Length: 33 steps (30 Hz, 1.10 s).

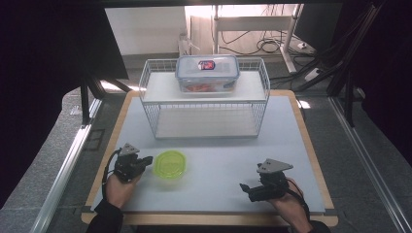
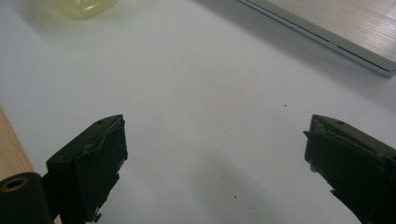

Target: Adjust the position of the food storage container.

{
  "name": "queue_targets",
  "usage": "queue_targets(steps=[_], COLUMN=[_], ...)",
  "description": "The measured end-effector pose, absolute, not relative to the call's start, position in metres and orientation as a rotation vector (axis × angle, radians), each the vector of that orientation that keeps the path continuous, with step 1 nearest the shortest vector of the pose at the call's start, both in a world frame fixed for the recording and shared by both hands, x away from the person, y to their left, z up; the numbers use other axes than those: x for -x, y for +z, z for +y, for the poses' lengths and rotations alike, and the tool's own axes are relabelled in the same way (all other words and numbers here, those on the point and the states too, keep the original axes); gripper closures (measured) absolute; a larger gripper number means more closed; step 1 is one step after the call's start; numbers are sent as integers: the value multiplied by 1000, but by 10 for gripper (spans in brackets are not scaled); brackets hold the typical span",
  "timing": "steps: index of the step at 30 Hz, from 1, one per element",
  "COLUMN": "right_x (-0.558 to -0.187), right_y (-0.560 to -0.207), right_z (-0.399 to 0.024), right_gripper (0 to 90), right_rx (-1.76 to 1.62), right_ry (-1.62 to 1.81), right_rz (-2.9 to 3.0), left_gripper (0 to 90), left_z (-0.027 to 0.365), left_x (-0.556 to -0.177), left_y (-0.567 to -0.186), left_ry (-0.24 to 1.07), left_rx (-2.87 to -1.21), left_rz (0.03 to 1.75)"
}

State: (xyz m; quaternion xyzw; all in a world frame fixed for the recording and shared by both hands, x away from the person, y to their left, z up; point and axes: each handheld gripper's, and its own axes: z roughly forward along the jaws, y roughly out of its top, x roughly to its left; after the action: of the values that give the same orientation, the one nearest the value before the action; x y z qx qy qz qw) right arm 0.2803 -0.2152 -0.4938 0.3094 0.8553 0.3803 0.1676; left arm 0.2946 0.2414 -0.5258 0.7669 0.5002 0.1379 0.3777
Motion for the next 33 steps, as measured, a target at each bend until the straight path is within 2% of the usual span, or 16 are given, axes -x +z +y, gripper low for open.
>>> queue_targets(steps=[5, 13, 33], right_x=[-280, -280, -281], right_y=[-494, -495, -498], right_z=[-216, -215, -213], right_gripper=[55, 55, 55], right_rx=[-889, -883, -884], right_ry=[1076, 1066, 1051], right_rz=[2431, 2438, 2453], left_gripper=[900, 900, 900], left_z=[234, 215, 158], left_x=[-292, -293, -292], left_y=[-531, -535, -536], left_ry=[266, 211, 177], left_rx=[-2017, -2092, -2148], left_rz=[1221, 1170, 1020])
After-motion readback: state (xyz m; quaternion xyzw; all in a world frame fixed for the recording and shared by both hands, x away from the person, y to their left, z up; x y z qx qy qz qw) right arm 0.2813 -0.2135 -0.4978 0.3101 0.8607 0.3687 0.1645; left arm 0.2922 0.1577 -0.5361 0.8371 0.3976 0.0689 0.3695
